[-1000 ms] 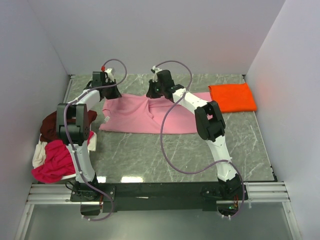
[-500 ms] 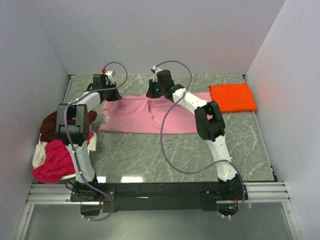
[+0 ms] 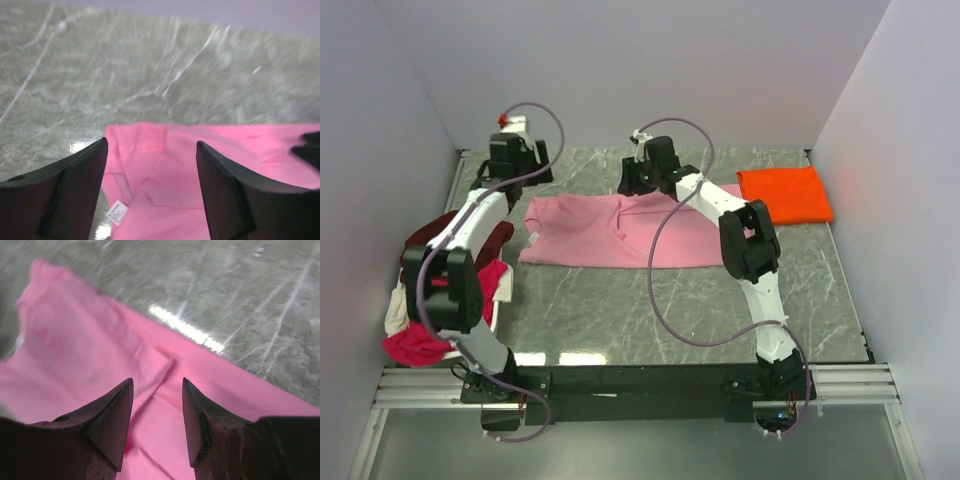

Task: Fold and stack the t-shirts
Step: Fold the tshirt

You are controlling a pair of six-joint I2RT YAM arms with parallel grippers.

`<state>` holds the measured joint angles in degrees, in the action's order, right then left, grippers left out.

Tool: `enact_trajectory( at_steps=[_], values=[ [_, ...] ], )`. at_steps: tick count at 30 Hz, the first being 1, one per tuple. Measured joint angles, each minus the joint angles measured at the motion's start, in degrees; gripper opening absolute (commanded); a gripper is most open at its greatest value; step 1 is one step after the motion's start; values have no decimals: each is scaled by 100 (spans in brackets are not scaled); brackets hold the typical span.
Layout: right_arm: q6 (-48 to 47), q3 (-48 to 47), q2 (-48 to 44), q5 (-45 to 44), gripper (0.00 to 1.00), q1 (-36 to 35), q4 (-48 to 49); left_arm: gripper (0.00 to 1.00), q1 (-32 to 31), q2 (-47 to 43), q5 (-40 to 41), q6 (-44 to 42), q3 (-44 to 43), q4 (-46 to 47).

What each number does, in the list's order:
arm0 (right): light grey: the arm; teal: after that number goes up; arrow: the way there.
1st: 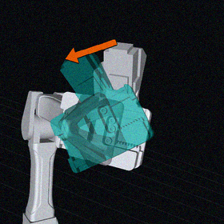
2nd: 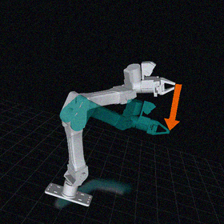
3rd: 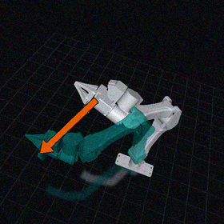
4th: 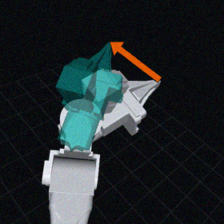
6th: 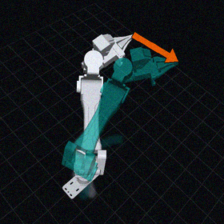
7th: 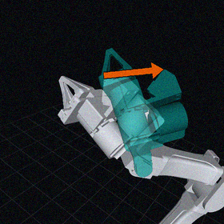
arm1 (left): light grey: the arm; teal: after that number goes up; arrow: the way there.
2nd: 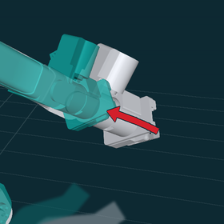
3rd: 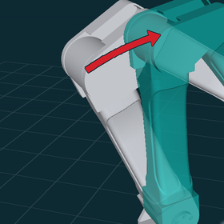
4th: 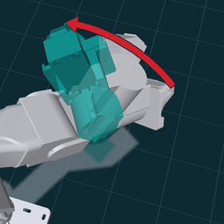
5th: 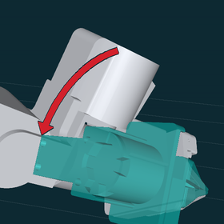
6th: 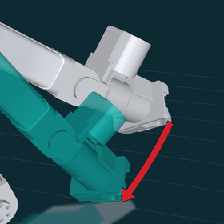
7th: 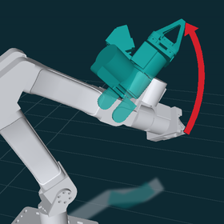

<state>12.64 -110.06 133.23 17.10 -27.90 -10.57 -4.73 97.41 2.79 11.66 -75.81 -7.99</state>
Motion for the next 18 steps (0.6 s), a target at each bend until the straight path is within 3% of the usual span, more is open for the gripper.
enact_trajectory(
  at_steps=[5, 12, 18],
  values=[
    [-1102, 269, -476, 1360, 53, 240, -391, 65, 238, -579, -474, 417, 0, -195],
    [-2457, 859, -1392, 2337, 52, 293, -1156, 49, 275, -11, -927, 442, 157, -1174],
    [-3550, 1344, -1895, 2590, 52, 278, -2120, 52, 133, 122, -896, 455, 511, -1766]
  ],
)
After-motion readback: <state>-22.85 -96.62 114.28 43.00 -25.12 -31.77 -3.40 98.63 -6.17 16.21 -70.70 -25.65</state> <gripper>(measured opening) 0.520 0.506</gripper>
